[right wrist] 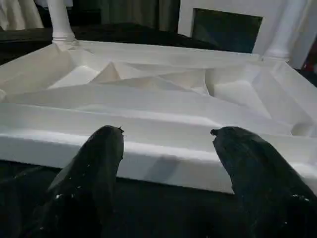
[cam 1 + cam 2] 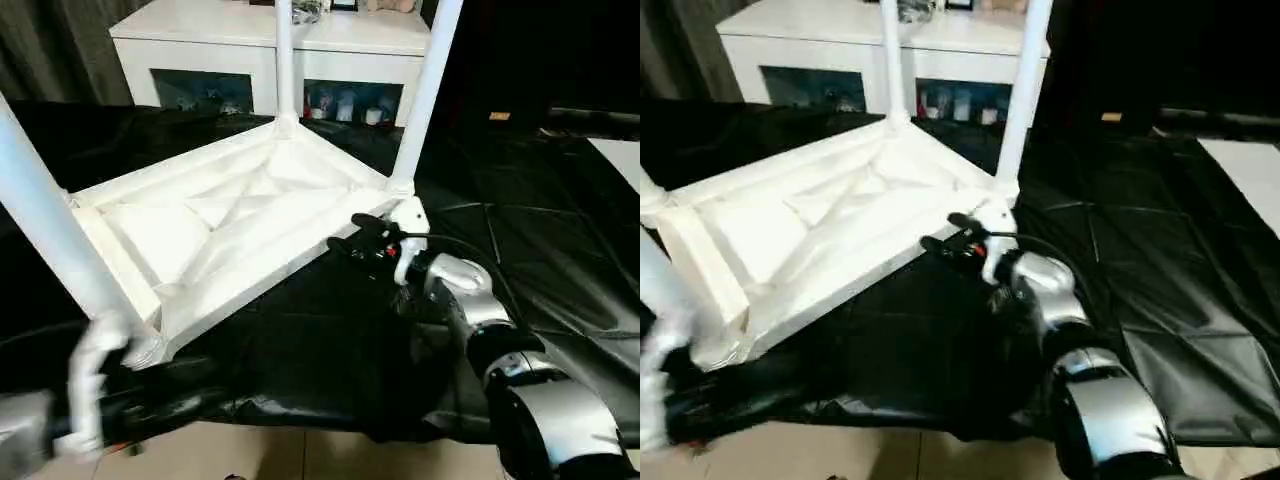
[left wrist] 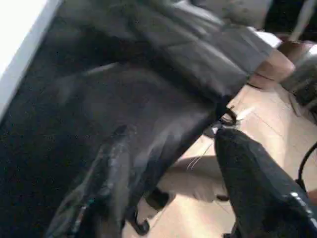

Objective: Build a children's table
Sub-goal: Rotate table base

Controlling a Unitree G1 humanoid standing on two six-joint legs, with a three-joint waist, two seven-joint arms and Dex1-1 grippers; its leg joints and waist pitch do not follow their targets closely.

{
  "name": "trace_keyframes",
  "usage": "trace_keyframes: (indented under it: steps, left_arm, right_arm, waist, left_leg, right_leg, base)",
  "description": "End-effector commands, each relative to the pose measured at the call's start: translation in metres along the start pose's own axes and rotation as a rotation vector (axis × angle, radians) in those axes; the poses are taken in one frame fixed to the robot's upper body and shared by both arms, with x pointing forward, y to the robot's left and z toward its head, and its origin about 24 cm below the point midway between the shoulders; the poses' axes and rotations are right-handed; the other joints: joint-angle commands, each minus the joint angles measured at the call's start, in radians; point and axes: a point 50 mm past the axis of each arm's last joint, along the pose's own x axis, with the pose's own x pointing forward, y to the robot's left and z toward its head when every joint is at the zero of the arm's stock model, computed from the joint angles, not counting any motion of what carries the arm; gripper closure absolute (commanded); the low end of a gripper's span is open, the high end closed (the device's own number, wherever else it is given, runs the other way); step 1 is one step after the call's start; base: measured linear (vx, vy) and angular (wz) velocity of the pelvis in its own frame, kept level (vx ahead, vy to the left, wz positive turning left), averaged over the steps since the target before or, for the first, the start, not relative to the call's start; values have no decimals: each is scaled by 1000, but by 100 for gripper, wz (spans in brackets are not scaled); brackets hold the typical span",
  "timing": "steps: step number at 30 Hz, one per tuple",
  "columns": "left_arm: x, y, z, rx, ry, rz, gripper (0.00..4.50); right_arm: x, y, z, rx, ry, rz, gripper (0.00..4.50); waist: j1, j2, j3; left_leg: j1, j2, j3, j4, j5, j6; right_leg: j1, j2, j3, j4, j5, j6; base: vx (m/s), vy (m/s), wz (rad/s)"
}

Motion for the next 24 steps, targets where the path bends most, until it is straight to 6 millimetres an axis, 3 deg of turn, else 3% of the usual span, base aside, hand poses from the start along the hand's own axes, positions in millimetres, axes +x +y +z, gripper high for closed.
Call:
trace_keyframes:
  steps: [1, 6, 7, 9, 13, 14, 17, 18, 24]
  left_arm:
    - [-11, 1, 2, -6, -1, 21, 120]
    - [-43, 3, -10, -73, 31, 106, 81]
    - [-55, 5, -14, -93, 38, 146, 69]
    - [-63, 7, -15, -98, 36, 176, 50]
    - [-101, 24, -5, -45, -45, 366, 32]
    - [-104, 26, -1, -27, -70, 385, 4]
    - [-112, 30, 9, 11, -130, 415, 4]
    - [-107, 30, 20, 46, -186, 385, 4]
    - [-88, 28, 31, 70, -251, 277, 4]
  right_arm:
    - [-4, -4, 5, -13, -28, -5, 114]
    - [-8, -3, 0, -12, -19, 6, 114]
    - [-9, -3, -1, -13, -15, 11, 114]
    - [-9, -2, -1, -14, -14, 12, 114]
    - [-9, -2, -2, -15, -12, 16, 114]
    - [-9, -2, -2, -15, -12, 15, 114]
    - [-10, -2, -2, -13, -13, 13, 114]
    - [-12, -2, -5, -12, -2, 4, 114]
    - [-17, -6, -9, -17, 24, -27, 114]
  waist:
    - [1, 30, -55]
    - [4, 28, -49]
    - [6, 23, -49]
    - [7, 23, -47]
    - [7, 23, -44]
    - [7, 23, -44]
    - [8, 22, -43]
    - [10, 32, -45]
    - [9, 28, -43]
  left_leg:
    - [30, 25, -14, -91, -464, -30]
    - [31, 27, -16, -96, -499, -32]
    - [37, 28, -14, -95, -510, -33]
    - [33, 27, -16, -97, -516, -33]
    - [38, 26, -18, -98, -540, -38]
    - [38, 25, -19, -98, -545, -39]
    - [39, 27, -22, -101, -556, -44]
    - [42, 27, -22, -102, -562, -48]
    - [45, 26, -23, -103, -599, -60]
  right_leg:
    - [24, -27, 26, -74, -352, -219]
    - [18, -26, 27, -81, -412, -199]
    - [12, -25, 29, -84, -418, -198]
    - [15, -26, 29, -83, -429, -194]
    - [10, -28, 30, -91, -473, -174]
    - [10, -28, 30, -92, -480, -172]
    - [11, -30, 29, -90, -484, -171]
    - [10, -30, 29, -89, -480, -173]
    - [11, -29, 26, -90, -483, -177]
  base:
    - [0, 0, 0]
    - [0, 0, 0]
    - [0, 0, 0]
    - [0, 0, 0]
    - [0, 0, 0]
    - [0, 0, 0]
    - [0, 0, 0]
    - [0, 0, 0]
    - [0, 0, 0]
